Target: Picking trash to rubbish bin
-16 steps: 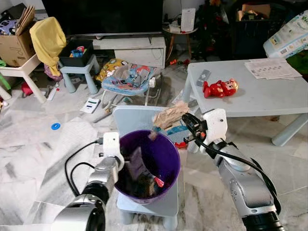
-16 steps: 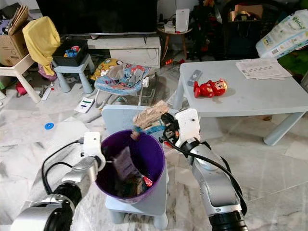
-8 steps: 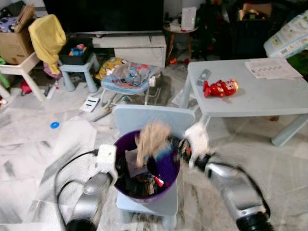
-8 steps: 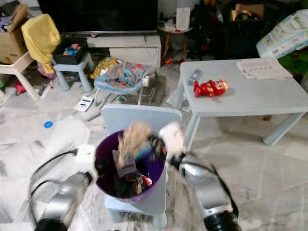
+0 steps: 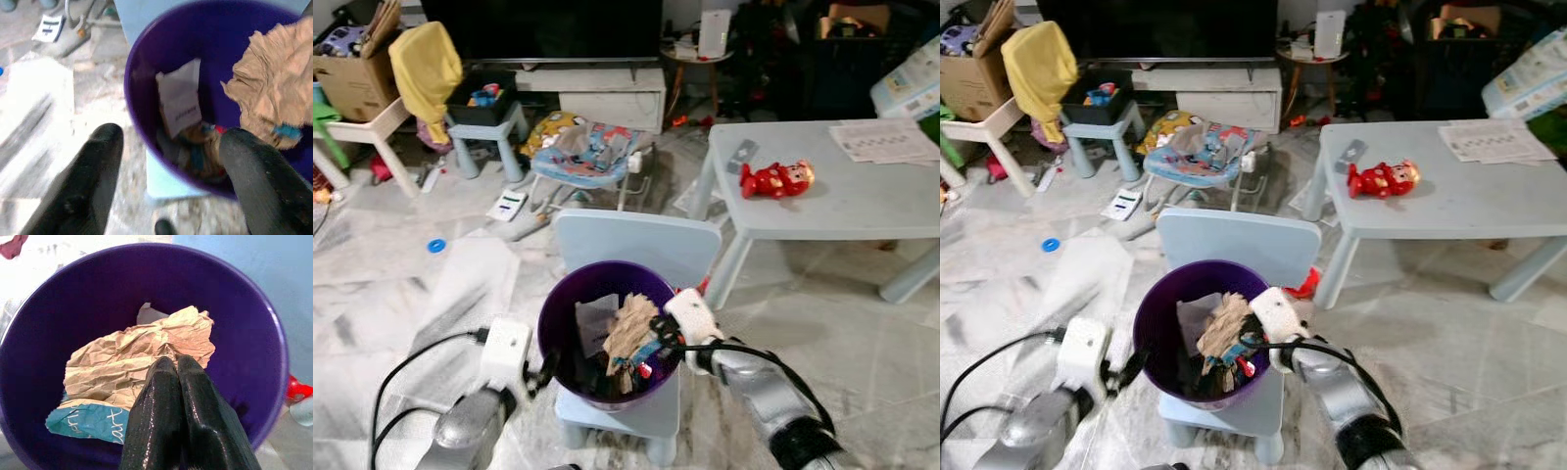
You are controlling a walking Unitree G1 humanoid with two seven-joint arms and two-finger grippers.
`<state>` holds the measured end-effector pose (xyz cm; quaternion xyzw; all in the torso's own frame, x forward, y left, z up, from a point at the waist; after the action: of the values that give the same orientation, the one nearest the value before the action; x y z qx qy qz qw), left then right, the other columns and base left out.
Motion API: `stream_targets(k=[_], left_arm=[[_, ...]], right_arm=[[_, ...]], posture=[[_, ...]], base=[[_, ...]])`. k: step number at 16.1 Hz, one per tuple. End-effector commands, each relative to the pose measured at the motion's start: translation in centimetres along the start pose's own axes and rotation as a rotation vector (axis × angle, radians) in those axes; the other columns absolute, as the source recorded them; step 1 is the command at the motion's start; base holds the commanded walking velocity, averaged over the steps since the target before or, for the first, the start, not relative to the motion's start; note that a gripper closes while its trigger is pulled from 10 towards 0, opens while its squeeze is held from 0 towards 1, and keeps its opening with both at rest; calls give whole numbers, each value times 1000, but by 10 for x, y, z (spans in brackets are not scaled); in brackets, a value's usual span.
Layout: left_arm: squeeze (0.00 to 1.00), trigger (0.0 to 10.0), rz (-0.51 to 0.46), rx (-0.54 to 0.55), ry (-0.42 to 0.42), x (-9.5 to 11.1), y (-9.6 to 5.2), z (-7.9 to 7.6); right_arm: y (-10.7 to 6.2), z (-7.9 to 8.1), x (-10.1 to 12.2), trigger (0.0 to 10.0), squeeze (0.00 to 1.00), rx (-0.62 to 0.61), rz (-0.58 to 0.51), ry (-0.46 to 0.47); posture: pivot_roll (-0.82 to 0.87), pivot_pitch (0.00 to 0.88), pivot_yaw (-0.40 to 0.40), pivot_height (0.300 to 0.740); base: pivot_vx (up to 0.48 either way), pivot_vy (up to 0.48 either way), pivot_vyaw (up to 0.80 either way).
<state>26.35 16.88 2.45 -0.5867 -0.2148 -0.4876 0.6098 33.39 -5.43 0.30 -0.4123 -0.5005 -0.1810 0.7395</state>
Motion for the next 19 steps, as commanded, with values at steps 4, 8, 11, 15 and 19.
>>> stream_targets(k=[4,8,11,15,19], left_arm=[[1000,10000,51,-39,2,-3,-11,-4],[1000,10000,67,-42,2,-4,-10,-3],[1000,10000,71,-41,8,-3,-9,-1],[1000,10000,46,-21,29,4,-6,2],[1000,10000,-175,132,91,64,4,23]], right_arm=[[4,0,-12,10000,1000,3,36,-18],[6,-1,-14,10000,1000,7,30,-18],[7,0,-13,10000,1000,11,15,-11],[6,0,-4,10000,1000,18,-29,-15],[-9,-6,60,10000,1000,-34,-342,-37]], posture=[[131,104,-16,740],[130,101,-12,740],[129,96,-9,740],[126,93,-12,740],[90,88,-6,740]], base=[[0,0,0],[0,0,0],[0,0,0],[0,0,0],[0,0,0]])
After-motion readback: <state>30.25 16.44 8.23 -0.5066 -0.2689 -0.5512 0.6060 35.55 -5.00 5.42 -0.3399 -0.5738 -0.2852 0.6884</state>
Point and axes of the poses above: a point about 5 cm out from each wrist's last joint towards the gripper, its own y axis pointing out of the wrist towards the gripper, its own x axis along the axis of the wrist's last joint, z = x × y, the point moved 6 cm from there along y, pointing out of the wrist towards the gripper, and after that the axes turned 12 degrees about y, right-handed, at the moved point
